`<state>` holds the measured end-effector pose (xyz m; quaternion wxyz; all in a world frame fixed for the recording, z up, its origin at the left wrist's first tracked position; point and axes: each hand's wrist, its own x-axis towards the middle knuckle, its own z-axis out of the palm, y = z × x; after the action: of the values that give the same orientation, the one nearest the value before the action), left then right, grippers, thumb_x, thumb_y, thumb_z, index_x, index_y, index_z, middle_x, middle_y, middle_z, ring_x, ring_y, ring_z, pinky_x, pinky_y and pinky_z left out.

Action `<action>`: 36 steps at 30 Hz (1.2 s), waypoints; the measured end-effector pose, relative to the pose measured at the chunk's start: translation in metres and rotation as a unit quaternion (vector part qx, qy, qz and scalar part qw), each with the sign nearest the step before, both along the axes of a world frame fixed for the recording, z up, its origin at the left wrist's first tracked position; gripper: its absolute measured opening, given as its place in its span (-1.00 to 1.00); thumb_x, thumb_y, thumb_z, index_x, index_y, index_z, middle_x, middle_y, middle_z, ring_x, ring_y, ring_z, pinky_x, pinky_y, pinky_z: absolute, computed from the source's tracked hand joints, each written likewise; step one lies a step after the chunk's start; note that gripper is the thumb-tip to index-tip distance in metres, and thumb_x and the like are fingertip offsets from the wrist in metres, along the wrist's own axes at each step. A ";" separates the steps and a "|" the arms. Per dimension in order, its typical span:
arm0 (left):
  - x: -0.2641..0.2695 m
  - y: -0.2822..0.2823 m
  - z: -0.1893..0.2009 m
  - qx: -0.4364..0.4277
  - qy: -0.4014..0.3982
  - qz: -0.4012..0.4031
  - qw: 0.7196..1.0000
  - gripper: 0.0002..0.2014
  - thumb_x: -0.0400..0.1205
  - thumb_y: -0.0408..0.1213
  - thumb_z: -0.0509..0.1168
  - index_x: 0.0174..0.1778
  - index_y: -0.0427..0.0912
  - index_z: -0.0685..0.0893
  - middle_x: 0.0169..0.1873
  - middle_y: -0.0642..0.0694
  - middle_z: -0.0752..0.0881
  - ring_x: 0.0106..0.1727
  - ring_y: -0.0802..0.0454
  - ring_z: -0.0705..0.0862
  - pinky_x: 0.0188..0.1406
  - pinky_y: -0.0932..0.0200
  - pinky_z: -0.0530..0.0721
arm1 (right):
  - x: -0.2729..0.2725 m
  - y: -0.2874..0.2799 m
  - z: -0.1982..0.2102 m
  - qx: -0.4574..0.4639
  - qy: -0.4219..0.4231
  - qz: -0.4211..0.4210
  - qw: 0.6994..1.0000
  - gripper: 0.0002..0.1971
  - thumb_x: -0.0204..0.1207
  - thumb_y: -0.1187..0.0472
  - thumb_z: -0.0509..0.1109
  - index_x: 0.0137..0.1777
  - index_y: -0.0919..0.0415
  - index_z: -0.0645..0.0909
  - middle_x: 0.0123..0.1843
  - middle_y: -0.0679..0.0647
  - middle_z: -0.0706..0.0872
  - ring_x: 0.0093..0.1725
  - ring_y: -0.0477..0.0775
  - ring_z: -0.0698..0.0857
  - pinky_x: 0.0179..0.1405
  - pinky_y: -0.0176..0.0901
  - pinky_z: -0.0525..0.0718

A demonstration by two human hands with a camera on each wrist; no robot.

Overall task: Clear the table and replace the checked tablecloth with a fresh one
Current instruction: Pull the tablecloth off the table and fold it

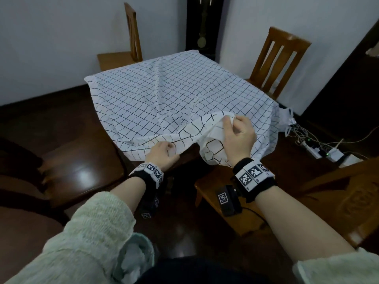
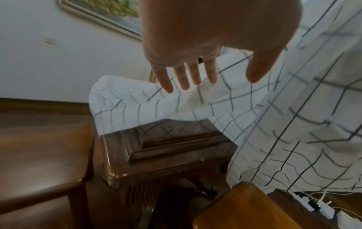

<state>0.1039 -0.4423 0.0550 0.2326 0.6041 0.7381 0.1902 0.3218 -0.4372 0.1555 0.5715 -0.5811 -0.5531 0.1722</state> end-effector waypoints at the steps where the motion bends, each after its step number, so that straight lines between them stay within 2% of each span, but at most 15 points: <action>1: 0.006 0.000 -0.006 -0.022 -0.004 0.000 1.000 -0.37 0.34 0.19 0.24 0.32 0.03 0.51 0.34 -0.01 0.55 0.34 -0.05 0.53 0.33 -0.07 0.53 | 0.006 0.006 0.002 0.007 0.006 -0.004 1.000 -0.53 0.49 -0.12 0.29 -0.63 -0.06 0.31 -0.26 -0.22 0.56 -0.14 -0.12 0.61 0.10 0.42 0.55; 4: 0.018 0.003 -0.017 -0.058 0.037 0.022 0.997 -0.22 0.43 0.13 0.37 0.55 0.01 0.29 0.49 -0.02 0.41 0.48 -0.07 0.43 0.40 -0.10 0.48 | 0.023 0.021 0.005 0.005 0.027 -0.006 1.000 -0.53 0.49 -0.14 0.28 -0.60 -0.02 0.30 -0.21 -0.20 0.58 -0.11 -0.08 0.61 0.14 0.41 0.54; 9: 0.032 0.026 -0.013 -0.054 0.128 0.099 0.985 -0.20 0.50 0.12 0.38 0.57 -0.12 0.22 0.54 -0.17 0.26 0.53 -0.19 0.28 0.43 -0.16 0.36 | 0.051 0.037 -0.003 0.021 0.019 -0.017 0.999 -0.57 0.52 -0.13 0.30 -0.49 0.11 0.56 -0.12 -0.17 0.62 -0.12 -0.12 0.62 0.09 0.42 0.57; 14: 0.038 0.059 -0.010 -0.014 0.129 0.157 0.979 -0.73 0.70 -0.17 0.13 0.20 -0.21 0.59 0.21 -0.26 0.63 0.25 -0.28 0.57 0.10 -0.12 0.57 | 0.084 0.049 -0.009 -0.006 -0.022 -0.036 0.999 -0.57 0.56 -0.10 0.31 -0.41 0.19 0.65 -0.11 -0.23 0.58 -0.13 -0.28 0.53 0.23 0.39 0.50; 16: 0.045 0.062 -0.009 -0.021 0.101 0.138 0.985 -0.68 0.75 -0.17 0.03 0.01 -0.30 0.62 0.04 -0.32 0.70 0.10 -0.29 0.65 -0.07 -0.04 0.54 | 0.092 0.051 -0.009 -0.096 -0.086 -0.043 0.991 -0.62 0.58 -0.07 0.33 -0.42 0.09 0.61 0.02 -0.19 0.58 0.00 -0.24 0.48 0.42 0.33 0.31; 19: 0.063 0.062 0.001 -0.006 0.067 0.106 0.992 -0.65 0.75 -0.15 0.04 -0.13 -0.34 0.57 -0.05 -0.35 0.69 0.04 -0.32 0.65 -0.15 0.02 0.48 | 0.096 0.050 -0.014 -0.193 -0.209 -0.023 0.958 -0.66 0.56 -0.10 0.34 -0.43 -0.03 0.60 0.50 -0.08 0.46 0.49 -0.06 0.37 0.54 0.37 0.07; 22: 0.079 0.064 0.022 0.021 0.042 0.088 0.995 -0.71 0.67 -0.19 0.10 -0.32 -0.26 0.46 -0.26 -0.29 0.64 -0.10 -0.33 0.66 -0.25 0.05 0.48 | 0.093 0.044 -0.018 -0.200 -0.302 0.024 0.932 -0.70 0.60 -0.06 0.30 -0.15 0.09 0.75 0.71 0.02 0.15 0.68 0.06 0.09 0.55 0.29 0.04; 24: 0.089 0.064 0.041 0.045 0.032 0.070 0.996 -0.74 0.65 -0.23 0.12 -0.35 -0.24 0.44 -0.35 -0.23 0.57 -0.19 -0.27 0.64 -0.32 0.09 0.44 | 0.084 0.037 -0.024 -0.147 -0.373 0.057 0.914 -0.66 0.61 -0.10 0.27 -0.10 0.10 0.77 0.73 0.05 0.07 0.71 0.06 -0.01 0.52 0.25 0.03; 25: 0.095 0.063 0.052 0.054 0.040 0.054 0.996 -0.75 0.65 -0.24 0.13 -0.34 -0.25 0.45 -0.35 -0.21 0.56 -0.21 -0.23 0.62 -0.32 0.10 0.43 | 0.077 0.033 -0.027 -0.107 -0.395 0.080 0.909 -0.67 0.60 -0.11 0.27 -0.10 0.06 0.77 0.73 0.05 0.07 0.71 0.06 -0.02 0.52 0.24 0.00; 28: 0.109 0.059 0.076 0.066 0.086 -0.043 0.993 -0.83 0.61 -0.31 0.20 -0.26 -0.27 0.56 -0.25 -0.22 0.65 -0.13 -0.20 0.64 -0.27 0.12 0.47 | 0.054 0.024 -0.027 -0.054 -0.473 0.171 0.862 -0.63 0.60 -0.10 0.27 -0.44 -0.07 0.62 0.73 0.01 0.08 0.71 0.11 -0.07 0.51 0.25 -0.07; 29: 0.111 0.056 0.083 0.066 0.102 -0.083 0.989 -0.86 0.60 -0.33 0.22 -0.28 -0.25 0.55 -0.24 -0.23 0.66 -0.12 -0.21 0.64 -0.26 0.13 0.48 | 0.047 0.023 -0.024 -0.070 -0.496 0.192 0.844 -0.62 0.62 -0.09 0.24 -0.43 -0.09 0.63 0.74 -0.01 0.06 0.71 0.10 -0.13 0.52 0.28 -0.10; 31: 0.113 0.048 0.093 0.071 0.134 -0.148 0.977 -0.82 0.57 -0.37 0.23 -0.35 -0.19 0.44 -0.30 -0.22 0.64 -0.14 -0.24 0.64 -0.28 0.13 0.44 | 0.038 0.022 -0.020 -0.091 -0.526 0.197 0.822 -0.67 0.65 -0.06 0.19 -0.19 -0.08 0.75 0.71 -0.07 0.15 0.71 0.05 -0.14 0.51 0.30 -0.18; 33: 0.109 0.036 0.097 0.110 0.152 -0.182 0.965 -0.78 0.57 -0.34 0.23 -0.38 -0.15 0.39 -0.34 -0.20 0.65 -0.17 -0.25 0.63 -0.32 0.11 0.38 | 0.031 0.024 -0.022 -0.088 -0.518 0.189 0.830 -0.73 0.63 0.04 0.22 -0.03 0.02 0.77 0.51 -0.06 0.51 0.65 0.02 0.20 0.52 0.32 -0.13; 35: 0.101 0.022 0.094 0.157 0.152 -0.176 0.960 -0.79 0.62 -0.21 0.22 -0.33 -0.14 0.46 -0.29 -0.15 0.68 -0.17 -0.19 0.63 -0.33 0.09 0.43 | 0.023 0.023 -0.024 -0.063 -0.480 0.163 0.860 -0.79 0.54 0.16 0.28 -0.18 0.13 0.75 0.05 -0.01 0.75 0.28 0.07 0.63 0.51 0.34 0.04; 36: 0.095 0.017 0.091 0.173 0.145 -0.157 0.961 -0.80 0.63 -0.13 0.22 -0.24 -0.15 0.55 -0.24 -0.09 0.70 -0.15 -0.13 0.63 -0.30 0.08 0.50 | 0.019 0.023 -0.024 -0.034 -0.456 0.139 0.878 -0.81 0.47 0.19 0.33 -0.28 0.16 0.74 -0.12 0.00 0.76 0.08 0.10 0.71 0.47 0.32 0.11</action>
<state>0.1992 -0.4252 0.1460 0.0420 0.7644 0.6156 0.1869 0.3406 -0.4142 0.1318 0.2056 -0.5313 -0.8217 -0.0156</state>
